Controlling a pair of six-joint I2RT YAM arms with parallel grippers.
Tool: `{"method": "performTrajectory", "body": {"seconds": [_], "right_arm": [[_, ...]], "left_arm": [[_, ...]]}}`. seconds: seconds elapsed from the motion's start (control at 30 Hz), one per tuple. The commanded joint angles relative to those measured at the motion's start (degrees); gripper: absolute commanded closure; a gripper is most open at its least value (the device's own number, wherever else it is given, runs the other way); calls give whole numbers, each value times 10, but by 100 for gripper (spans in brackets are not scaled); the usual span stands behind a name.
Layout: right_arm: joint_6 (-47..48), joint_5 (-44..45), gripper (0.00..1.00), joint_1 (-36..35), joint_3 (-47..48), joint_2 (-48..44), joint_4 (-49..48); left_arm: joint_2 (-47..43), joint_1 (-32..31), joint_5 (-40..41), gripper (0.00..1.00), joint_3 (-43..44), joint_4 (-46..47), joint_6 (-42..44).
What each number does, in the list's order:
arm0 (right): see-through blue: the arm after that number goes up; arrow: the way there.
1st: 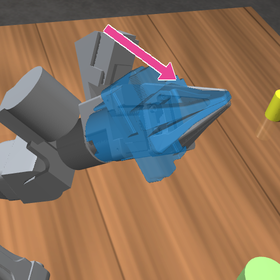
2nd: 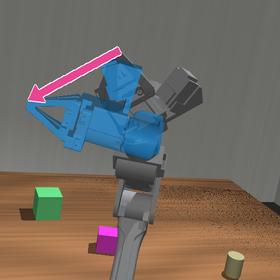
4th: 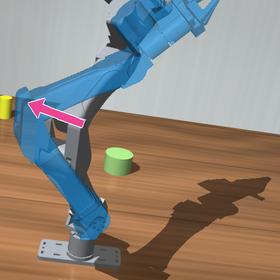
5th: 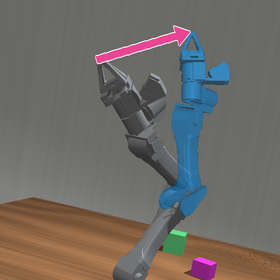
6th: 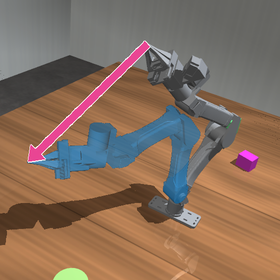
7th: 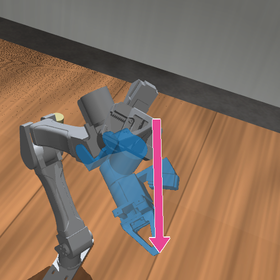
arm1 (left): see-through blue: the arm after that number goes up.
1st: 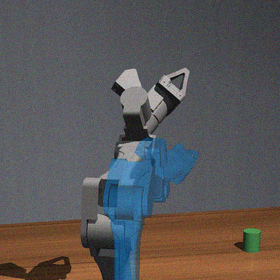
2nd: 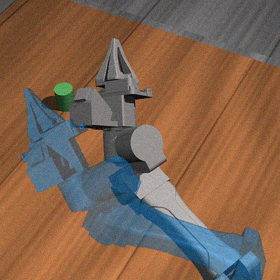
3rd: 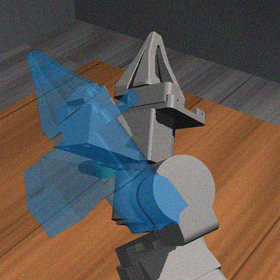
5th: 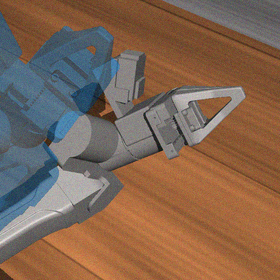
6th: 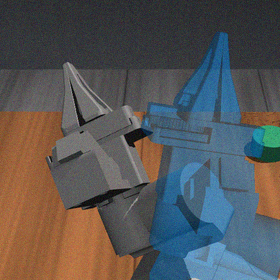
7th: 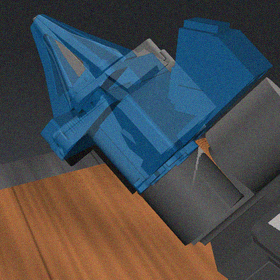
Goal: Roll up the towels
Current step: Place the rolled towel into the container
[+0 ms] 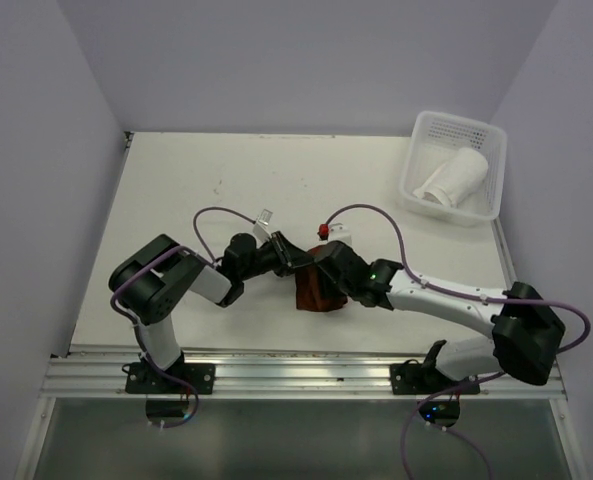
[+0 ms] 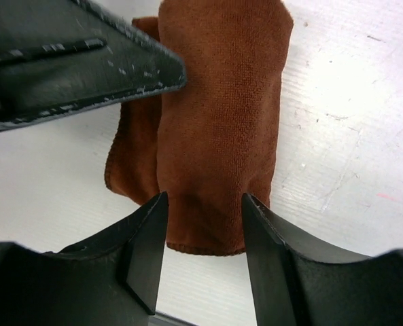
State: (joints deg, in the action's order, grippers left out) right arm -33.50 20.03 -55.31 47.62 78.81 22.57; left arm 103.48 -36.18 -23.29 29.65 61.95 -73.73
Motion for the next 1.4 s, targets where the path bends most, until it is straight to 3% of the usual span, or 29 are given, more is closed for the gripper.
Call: {"method": "performTrajectory", "body": {"seconds": [0.0,0.33,0.6,0.87,1.2,1.3,1.37], "right_arm": [[-19,-16,49,14,-11,-51,-14],[-48,-107,45,98,-88,-107,-78],[-104,-265,35,184,-174,-115,-255],[-144,-315,30,205,-210,-65,-370],[-163,-353,34,205,-236,30,-479],[-135,-326,42,204,-225,12,-434],[-113,-288,48,202,-199,-14,-353]], "left_arm": [[-13,0,12,78,-12,-39,53],[9,-1,16,80,-11,-82,89],[-26,3,37,83,-23,-140,117],[-24,3,42,92,-42,-138,124],[-11,3,39,95,-58,-117,119],[-12,3,36,95,-62,-109,116],[-18,3,34,95,-63,-108,118]]}}
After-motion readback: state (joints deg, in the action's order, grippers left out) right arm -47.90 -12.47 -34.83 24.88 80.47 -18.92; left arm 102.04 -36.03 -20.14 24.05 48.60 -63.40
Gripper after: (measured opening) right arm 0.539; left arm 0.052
